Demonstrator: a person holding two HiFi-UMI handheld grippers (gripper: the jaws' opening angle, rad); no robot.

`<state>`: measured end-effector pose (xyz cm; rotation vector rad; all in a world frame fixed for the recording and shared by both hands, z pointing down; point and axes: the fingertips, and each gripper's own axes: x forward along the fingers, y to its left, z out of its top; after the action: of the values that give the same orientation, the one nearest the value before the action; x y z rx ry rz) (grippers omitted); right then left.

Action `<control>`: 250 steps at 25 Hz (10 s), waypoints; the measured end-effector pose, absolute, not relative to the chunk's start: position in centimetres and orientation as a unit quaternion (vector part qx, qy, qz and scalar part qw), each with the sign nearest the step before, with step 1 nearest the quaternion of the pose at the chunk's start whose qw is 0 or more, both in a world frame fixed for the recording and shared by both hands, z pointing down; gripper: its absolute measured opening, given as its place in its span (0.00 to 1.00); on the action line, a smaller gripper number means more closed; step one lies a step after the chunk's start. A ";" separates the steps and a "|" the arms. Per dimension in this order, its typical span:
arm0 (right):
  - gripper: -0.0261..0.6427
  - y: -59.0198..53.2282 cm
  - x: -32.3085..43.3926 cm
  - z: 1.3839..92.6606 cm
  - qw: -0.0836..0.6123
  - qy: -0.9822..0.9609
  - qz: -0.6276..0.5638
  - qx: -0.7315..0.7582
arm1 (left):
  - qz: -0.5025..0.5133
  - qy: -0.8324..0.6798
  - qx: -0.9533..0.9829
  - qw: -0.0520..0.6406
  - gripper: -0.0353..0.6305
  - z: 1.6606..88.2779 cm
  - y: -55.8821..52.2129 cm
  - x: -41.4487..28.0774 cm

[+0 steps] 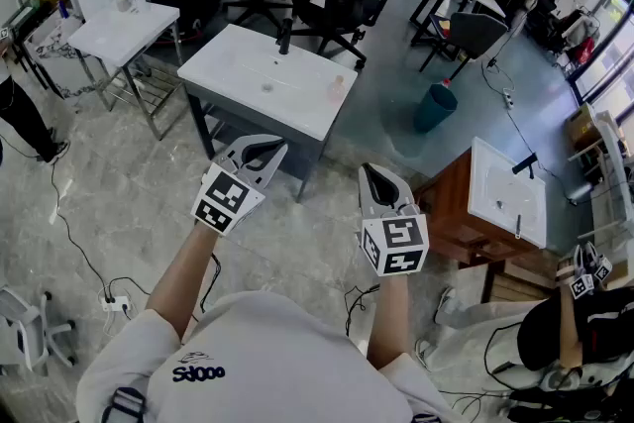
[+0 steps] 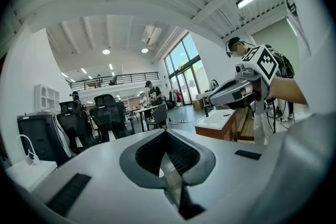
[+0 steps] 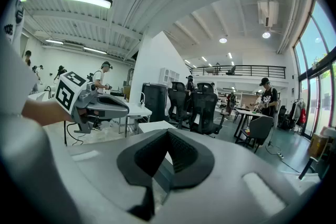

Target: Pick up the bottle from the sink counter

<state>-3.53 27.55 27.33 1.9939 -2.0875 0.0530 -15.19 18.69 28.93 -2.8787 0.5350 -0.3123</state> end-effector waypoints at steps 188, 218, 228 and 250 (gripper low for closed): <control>0.25 -19.9 17.5 60.9 0.224 -0.761 0.155 0.589 | -0.262 0.296 -0.913 -0.103 0.06 53.4 -18.2 0.1; 0.23 -19.3 17.4 54.8 0.169 -0.782 0.125 0.587 | -0.246 0.308 -0.914 -0.098 0.06 52.1 -18.4 -0.6; 0.23 -19.2 16.1 47.0 0.148 -0.795 0.098 0.580 | -0.213 0.325 -0.919 -0.063 0.06 47.3 -19.7 -1.7; 0.23 -15.3 14.9 35.1 0.112 -0.791 0.061 0.598 | -0.144 0.326 -0.934 0.004 0.06 37.0 -20.6 -2.6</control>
<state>14.92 -15.30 35.10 1.7568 -2.3224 0.1782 -2.64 -20.64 37.03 -2.9279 1.0208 -0.4526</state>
